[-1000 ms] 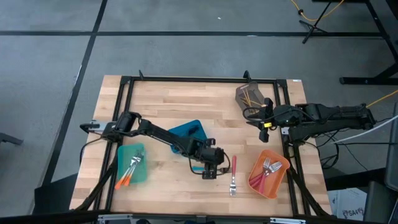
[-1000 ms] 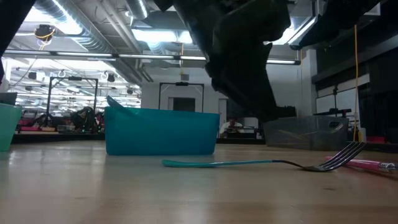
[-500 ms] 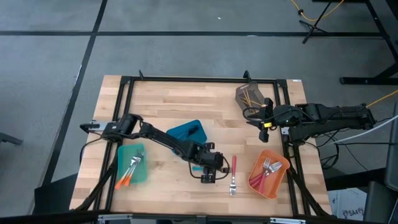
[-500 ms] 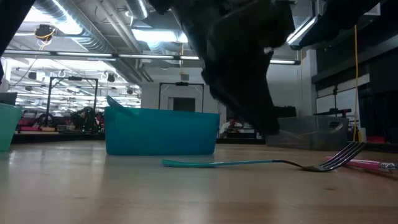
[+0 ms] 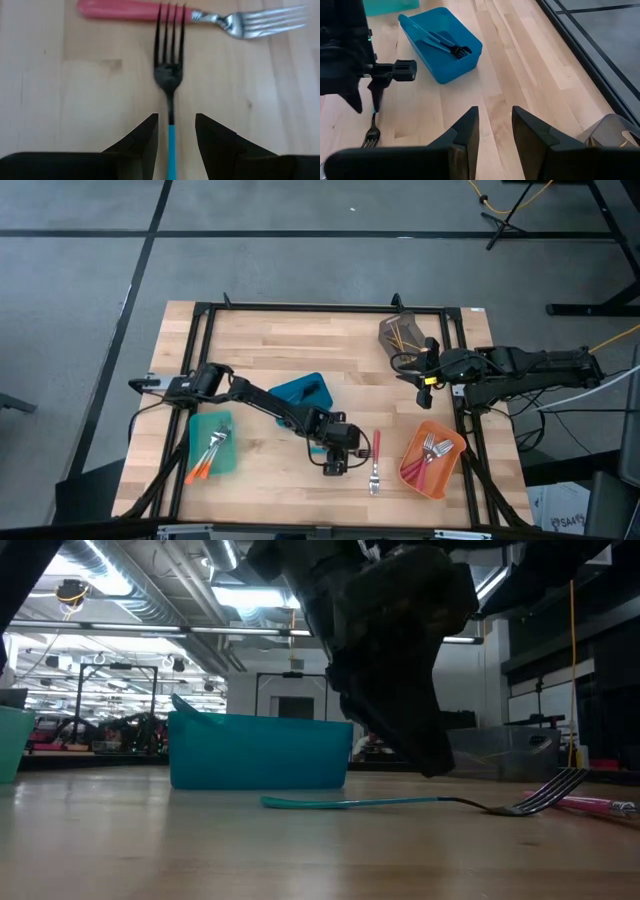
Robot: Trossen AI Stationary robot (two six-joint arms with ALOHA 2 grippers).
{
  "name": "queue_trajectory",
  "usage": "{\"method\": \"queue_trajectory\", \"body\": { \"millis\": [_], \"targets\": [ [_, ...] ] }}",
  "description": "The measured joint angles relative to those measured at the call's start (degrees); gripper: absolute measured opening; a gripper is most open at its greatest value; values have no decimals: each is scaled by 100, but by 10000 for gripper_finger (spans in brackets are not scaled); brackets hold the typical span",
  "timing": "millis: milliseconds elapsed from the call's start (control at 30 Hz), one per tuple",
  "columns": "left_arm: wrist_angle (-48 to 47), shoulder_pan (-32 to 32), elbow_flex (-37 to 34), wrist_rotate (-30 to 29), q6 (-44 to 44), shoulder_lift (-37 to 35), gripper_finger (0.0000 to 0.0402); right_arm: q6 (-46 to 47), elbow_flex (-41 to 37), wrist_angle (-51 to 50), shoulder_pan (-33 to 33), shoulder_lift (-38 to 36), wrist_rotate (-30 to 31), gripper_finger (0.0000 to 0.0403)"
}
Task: Sort silverware by color (type)
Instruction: Put the blue fork into the dark blue bin
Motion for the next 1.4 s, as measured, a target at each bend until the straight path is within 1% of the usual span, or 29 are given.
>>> {"method": "queue_trajectory", "body": {
  "millis": [133,300,433,867,1400],
  "targets": [
    [-149,102,0,26,4,0,124,0,2,0,0,0,0,104],
    [-41,210,0,253,-183,0,124,0,1,0,0,0,0,104],
    [197,208,0,162,-315,67,124,0,2,-2,0,0,0,104],
    [166,208,-2,123,-35,63,124,2,1,-2,1,0,-1,104],
    [183,212,-2,160,10,63,124,2,0,-4,1,0,-2,104]
  ]
}}
